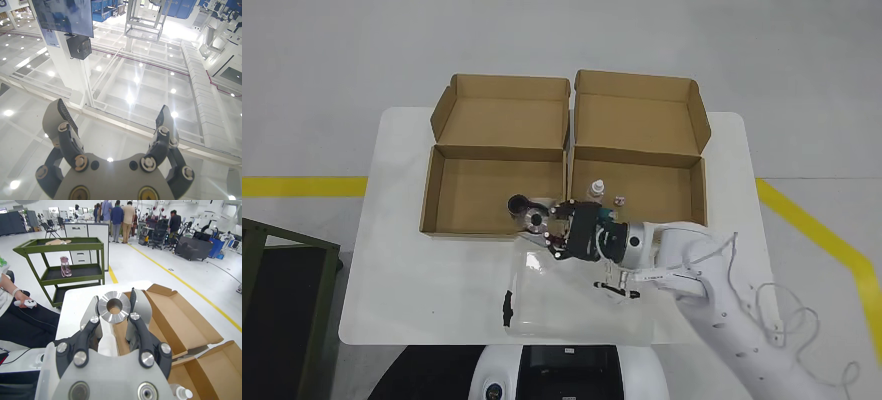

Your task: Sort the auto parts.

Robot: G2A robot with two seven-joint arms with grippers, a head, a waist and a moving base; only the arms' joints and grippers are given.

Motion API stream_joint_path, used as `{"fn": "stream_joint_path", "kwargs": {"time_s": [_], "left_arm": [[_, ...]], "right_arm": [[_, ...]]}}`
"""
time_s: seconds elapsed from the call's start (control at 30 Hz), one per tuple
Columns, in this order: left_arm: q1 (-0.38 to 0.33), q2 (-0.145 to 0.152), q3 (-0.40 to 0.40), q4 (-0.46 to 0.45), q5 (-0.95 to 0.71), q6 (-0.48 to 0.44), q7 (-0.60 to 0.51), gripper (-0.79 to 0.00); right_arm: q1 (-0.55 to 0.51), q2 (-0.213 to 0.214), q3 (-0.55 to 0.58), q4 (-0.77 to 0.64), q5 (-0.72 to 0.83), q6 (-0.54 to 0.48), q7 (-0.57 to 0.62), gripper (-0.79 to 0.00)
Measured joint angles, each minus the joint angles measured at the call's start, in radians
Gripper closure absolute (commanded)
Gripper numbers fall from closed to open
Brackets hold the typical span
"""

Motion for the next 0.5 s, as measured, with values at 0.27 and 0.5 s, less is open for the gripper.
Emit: {"fn": "stream_joint_path", "kwargs": {"time_s": [0.27,0.5], "left_arm": [[0.000,0.000,0.000,0.000,0.000,0.000,0.000,-0.785],[0.000,0.000,0.000,0.000,0.000,0.000,0.000,-0.785]], "right_arm": [[0.071,-0.023,-0.070,0.127,-0.057,0.091,0.063,0.000],[0.137,-0.047,-0.122,0.226,-0.074,0.159,0.120,0.000]]}}
